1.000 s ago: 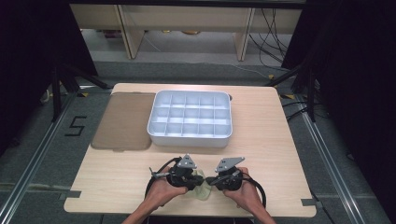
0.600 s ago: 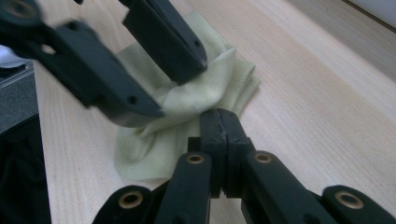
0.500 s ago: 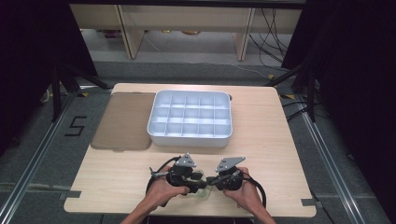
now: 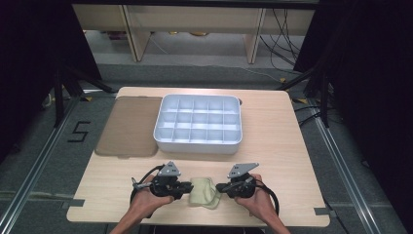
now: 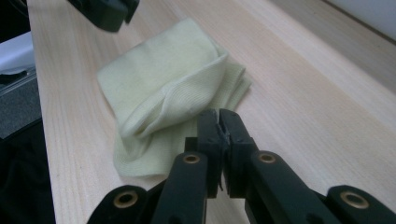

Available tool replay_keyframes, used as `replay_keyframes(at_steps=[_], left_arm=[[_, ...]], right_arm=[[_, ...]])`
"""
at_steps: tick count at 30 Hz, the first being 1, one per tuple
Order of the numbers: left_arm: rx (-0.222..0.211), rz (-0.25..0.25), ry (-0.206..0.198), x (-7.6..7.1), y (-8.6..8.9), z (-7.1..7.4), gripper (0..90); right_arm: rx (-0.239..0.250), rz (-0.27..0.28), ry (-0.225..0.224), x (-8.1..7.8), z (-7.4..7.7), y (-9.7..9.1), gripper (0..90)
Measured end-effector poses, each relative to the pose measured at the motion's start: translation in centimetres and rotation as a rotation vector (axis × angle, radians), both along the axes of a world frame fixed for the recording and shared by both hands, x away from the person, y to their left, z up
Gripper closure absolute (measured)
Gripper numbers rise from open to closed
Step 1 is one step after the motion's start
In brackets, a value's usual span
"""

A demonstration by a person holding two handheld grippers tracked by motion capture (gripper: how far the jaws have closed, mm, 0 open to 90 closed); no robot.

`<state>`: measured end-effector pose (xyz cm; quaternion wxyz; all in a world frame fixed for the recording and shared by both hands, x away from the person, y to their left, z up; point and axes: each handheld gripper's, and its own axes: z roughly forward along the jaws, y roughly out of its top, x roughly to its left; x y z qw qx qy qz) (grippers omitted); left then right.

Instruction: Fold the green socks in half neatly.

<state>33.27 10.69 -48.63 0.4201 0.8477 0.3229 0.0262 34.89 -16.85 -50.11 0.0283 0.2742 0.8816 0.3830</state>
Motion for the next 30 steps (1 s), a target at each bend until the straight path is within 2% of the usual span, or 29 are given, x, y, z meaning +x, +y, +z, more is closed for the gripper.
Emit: replay_keyframes(at_steps=[2, 4, 5, 6, 9, 11, 12, 13, 14, 16, 19, 20, 24, 29, 30], left_arm=[[0.007, 0.002, 0.007, -0.1, -0.1, -0.3, 81.6], [0.044, -0.023, 0.012, -0.3, -0.6, -1.1, 83.5], [0.044, -0.023, 0.012, -0.3, -0.6, -1.1, 83.9], [0.069, -0.025, 0.017, -0.3, -0.9, -1.5, 84.2], [0.092, -0.043, 0.006, -0.3, -1.2, -1.8, 85.0], [0.093, -0.034, 0.003, -0.3, -1.3, -1.8, 85.0], [0.1, -0.051, 0.002, -0.3, -1.3, -1.7, 85.0], [0.093, -0.04, 0.002, -0.4, -1.4, -1.8, 85.0], [0.096, -0.04, 0.008, -0.5, -1.5, -1.9, 85.2], [0.1, -0.042, 0.004, -0.5, -1.6, -1.9, 85.3], [0.097, -0.033, 0.011, -0.6, -1.7, -1.9, 85.4], [0.118, -0.047, -0.004, -0.6, -1.7, -1.8, 85.5], [0.114, -0.041, -0.001, -0.6, -1.7, -1.9, 85.6], [0.123, -0.045, -0.009, -0.7, -1.7, -1.8, 85.6], [0.139, -0.058, -0.012, -0.6, -1.6, -1.8, 85.6]], right_arm=[[0.004, -0.001, -0.006, 0.0, 0.1, -0.1, 88.0], [0.006, -0.009, -0.012, 0.0, 0.4, -0.4, 88.1], [0.006, -0.009, -0.012, 0.0, 0.4, -0.4, 88.1], [0.016, -0.014, -0.012, -0.1, 0.7, -0.5, 88.1], [0.027, -0.021, -0.037, -0.3, 1.5, -0.8, 88.1], [0.037, -0.019, -0.049, -0.3, 1.7, -0.9, 88.1], [0.051, -0.011, -0.055, -0.5, 2.0, -1.0, 88.1], [0.065, -0.016, -0.072, -0.7, 2.4, -0.9, 88.1], [0.072, -0.007, -0.085, -1.0, 3.0, -0.8, 88.1], [0.076, 0.004, -0.092, -1.2, 3.3, -0.4, 88.1], [0.074, 0.032, -0.082, -1.5, 3.1, 0.6, 88.1], [0.07, 0.038, -0.073, -1.6, 3.0, 0.9, 88.1], [0.067, 0.055, -0.043, -1.7, 2.4, 2.0, 88.1], [0.032, 0.078, -0.021, -1.9, 1.3, 2.7, 88.2], [0.019, 0.083, -0.021, -1.9, 1.1, 2.7, 88.2]])
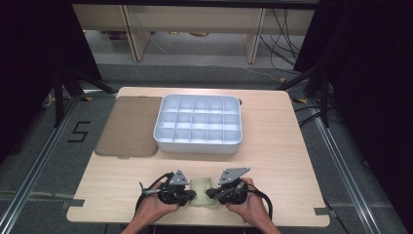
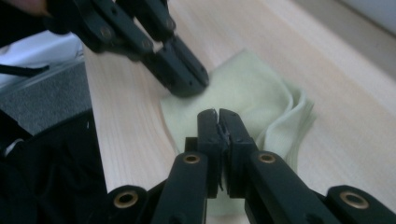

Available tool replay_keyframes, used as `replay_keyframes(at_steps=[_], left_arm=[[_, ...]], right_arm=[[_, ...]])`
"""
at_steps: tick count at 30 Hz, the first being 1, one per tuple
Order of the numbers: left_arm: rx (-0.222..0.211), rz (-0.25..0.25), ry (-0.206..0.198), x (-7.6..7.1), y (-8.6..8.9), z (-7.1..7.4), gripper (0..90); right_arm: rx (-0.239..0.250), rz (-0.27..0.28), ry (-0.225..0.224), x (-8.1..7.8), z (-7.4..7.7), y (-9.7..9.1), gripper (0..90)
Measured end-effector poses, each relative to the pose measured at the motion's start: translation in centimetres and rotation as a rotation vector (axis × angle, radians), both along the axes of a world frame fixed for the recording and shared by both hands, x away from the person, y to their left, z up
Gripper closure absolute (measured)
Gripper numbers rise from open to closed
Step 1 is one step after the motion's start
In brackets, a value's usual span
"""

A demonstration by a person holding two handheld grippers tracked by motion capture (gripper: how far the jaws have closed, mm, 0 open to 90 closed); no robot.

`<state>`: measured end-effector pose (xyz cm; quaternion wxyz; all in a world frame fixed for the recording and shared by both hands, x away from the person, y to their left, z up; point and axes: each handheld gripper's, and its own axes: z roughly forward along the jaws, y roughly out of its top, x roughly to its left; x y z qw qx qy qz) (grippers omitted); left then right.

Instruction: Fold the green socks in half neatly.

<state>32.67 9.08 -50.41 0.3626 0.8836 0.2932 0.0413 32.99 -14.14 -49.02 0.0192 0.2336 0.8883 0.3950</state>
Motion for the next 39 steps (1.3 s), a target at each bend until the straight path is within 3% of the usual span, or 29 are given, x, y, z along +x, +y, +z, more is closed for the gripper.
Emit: replay_keyframes(at_steps=[2, 9, 10, 12, 15, 16, 18, 23, 29, 38, 39], left_arm=[[-0.016, 0.014, 0.001, -0.1, -0.1, -0.1, 85.6], [-0.016, 0.025, -0.006, -0.2, -0.2, -0.1, 85.6], [-0.005, 0.006, -0.012, -0.2, -0.1, -0.1, 85.5], [-0.014, 0.023, -0.009, -0.3, -0.3, -0.1, 85.5], [-0.009, 0.038, -0.012, -0.3, -0.3, -0.2, 85.5], [0.007, 0.014, -0.021, -0.3, -0.3, 0.0, 85.5], [0.003, 0.01, -0.028, -0.3, -0.4, 0.0, 85.4], [0.006, 0.03, -0.026, -0.4, -0.5, -0.1, 85.3], [0.006, 0.031, -0.025, -0.4, -0.5, -0.1, 85.2], [0.013, 0.026, -0.03, -0.4, -0.4, -0.1, 85.1], [0.012, 0.027, -0.03, -0.4, -0.4, -0.1, 85.1]], right_arm=[[-0.056, 0.004, -0.012, 0.0, -0.7, -0.3, 88.7], [-0.094, -0.052, -0.004, 0.1, -1.0, -1.6, 89.4], [-0.081, -0.067, -0.013, 0.1, -1.0, -1.6, 89.5], [-0.082, -0.071, -0.004, 0.1, -0.6, -2.0, 89.4], [-0.055, -0.084, -0.037, 0.2, 0.5, -2.4, 89.3], [-0.03, -0.088, -0.051, 0.3, 0.7, -2.3, 89.3], [-0.028, -0.084, -0.055, 0.5, 1.0, -2.3, 89.3], [0.001, -0.07, -0.051, 1.7, 1.2, -0.8, 89.0], [-0.045, -0.057, -0.037, 3.2, 0.0, 0.7, 89.4], [-0.059, -0.107, -0.028, 4.2, -0.9, -0.3, 90.0], [-0.089, -0.106, -0.03, 4.2, -0.9, -0.5, 90.0]])
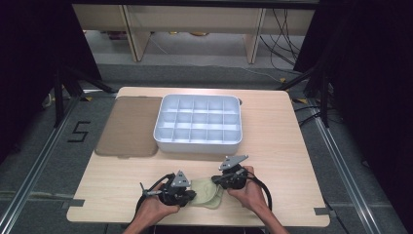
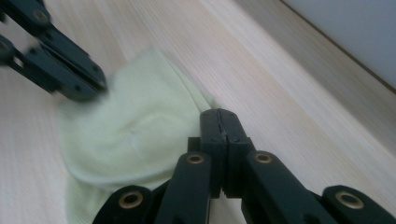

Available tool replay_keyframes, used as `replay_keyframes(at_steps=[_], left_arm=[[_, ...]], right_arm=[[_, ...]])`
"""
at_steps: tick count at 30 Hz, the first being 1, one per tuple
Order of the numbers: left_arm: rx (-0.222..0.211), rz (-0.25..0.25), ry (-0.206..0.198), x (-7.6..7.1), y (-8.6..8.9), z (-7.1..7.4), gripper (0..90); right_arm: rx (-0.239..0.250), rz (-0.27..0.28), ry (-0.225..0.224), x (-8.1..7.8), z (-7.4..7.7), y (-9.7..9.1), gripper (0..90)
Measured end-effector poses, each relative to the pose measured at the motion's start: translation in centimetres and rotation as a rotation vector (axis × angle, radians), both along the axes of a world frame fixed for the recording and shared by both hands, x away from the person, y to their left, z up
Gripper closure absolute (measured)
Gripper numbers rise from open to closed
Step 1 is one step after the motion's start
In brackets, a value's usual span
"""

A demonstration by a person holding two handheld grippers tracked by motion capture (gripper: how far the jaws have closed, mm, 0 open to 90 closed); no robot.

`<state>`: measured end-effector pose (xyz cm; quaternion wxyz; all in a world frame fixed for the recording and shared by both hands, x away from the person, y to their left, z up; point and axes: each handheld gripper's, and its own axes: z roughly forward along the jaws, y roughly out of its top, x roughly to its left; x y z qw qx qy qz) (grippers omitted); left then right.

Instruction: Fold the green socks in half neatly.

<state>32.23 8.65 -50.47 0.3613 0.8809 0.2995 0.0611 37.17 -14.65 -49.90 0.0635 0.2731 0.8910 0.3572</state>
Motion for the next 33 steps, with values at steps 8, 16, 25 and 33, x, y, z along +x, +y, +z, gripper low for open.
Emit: replay_keyframes(at_steps=[8, 16, 25, 33], left_arm=[[-0.003, 0.004, 0.007, -0.1, -0.1, 0.1, 84.7], [-0.008, 0.004, 0.006, -0.1, -0.1, 0.0, 84.4], [-0.002, 0.008, -0.001, 0.0, -0.1, 0.0, 84.1], [0.004, 0.005, -0.013, 0.0, 0.0, 0.1, 83.1]], right_arm=[[0.056, -0.034, -0.011, -0.5, 1.0, -1.5, 90.0], [0.097, 0.055, 0.002, -2.4, 1.8, -0.9, 89.9], [0.039, 0.047, 0.034, -2.8, 0.4, -1.6, 89.9], [0.027, 0.041, 0.036, -3.1, 0.1, -1.9, 90.0]])
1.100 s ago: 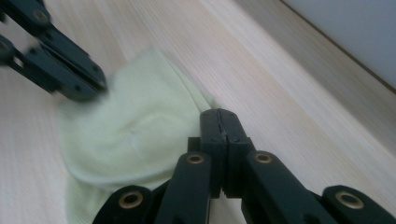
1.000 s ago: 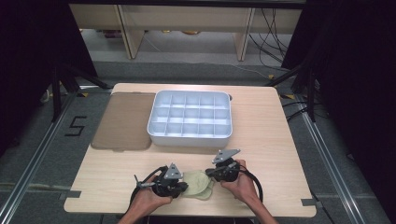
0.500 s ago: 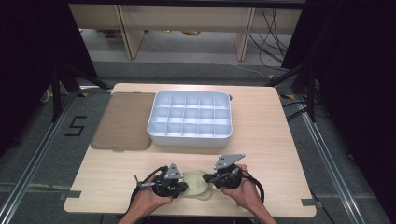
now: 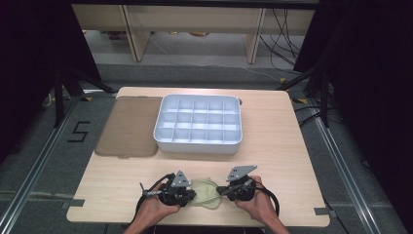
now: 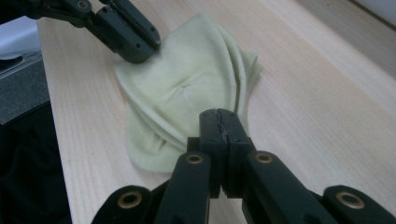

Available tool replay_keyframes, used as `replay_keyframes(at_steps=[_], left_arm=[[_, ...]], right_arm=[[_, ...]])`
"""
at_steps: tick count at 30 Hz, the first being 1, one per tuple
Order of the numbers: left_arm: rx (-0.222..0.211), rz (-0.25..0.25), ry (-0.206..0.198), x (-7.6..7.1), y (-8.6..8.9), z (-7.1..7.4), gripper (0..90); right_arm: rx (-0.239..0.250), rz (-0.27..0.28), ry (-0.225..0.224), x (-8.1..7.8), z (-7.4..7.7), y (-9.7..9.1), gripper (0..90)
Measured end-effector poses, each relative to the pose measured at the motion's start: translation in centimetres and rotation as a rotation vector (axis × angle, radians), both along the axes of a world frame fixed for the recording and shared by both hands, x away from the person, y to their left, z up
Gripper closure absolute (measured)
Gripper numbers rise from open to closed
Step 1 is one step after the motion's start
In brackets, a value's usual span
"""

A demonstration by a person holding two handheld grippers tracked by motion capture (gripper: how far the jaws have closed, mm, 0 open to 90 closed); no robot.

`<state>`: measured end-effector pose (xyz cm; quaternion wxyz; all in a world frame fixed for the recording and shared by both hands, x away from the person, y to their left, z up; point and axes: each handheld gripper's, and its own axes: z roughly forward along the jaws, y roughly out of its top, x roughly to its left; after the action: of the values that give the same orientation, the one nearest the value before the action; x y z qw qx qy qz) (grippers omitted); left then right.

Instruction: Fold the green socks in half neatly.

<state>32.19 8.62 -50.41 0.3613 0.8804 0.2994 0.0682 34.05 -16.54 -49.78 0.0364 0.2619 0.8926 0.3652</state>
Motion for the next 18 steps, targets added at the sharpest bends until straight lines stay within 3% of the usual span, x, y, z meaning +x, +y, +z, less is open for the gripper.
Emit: replay_keyframes(at_steps=[9, 12, 16, 18], left_arm=[[0.004, 0.035, -0.018, 0.2, 0.1, -0.1, 80.7], [0.013, 0.043, -0.048, 0.5, 0.3, -0.1, 78.0], [0.009, 0.047, -0.057, 0.3, 0.3, 0.2, 78.0], [0.0, 0.058, -0.055, 0.2, 0.2, 0.4, 78.4]], right_arm=[[-0.007, 0.006, 0.023, -0.7, 0.0, -0.3, 89.0], [0.013, -0.002, -0.003, -0.8, 0.4, -0.4, 88.5], [0.04, -0.017, -0.048, -0.5, 1.6, -0.5, 88.4], [0.047, -0.016, -0.049, -0.2, 1.9, -0.3, 88.4]])
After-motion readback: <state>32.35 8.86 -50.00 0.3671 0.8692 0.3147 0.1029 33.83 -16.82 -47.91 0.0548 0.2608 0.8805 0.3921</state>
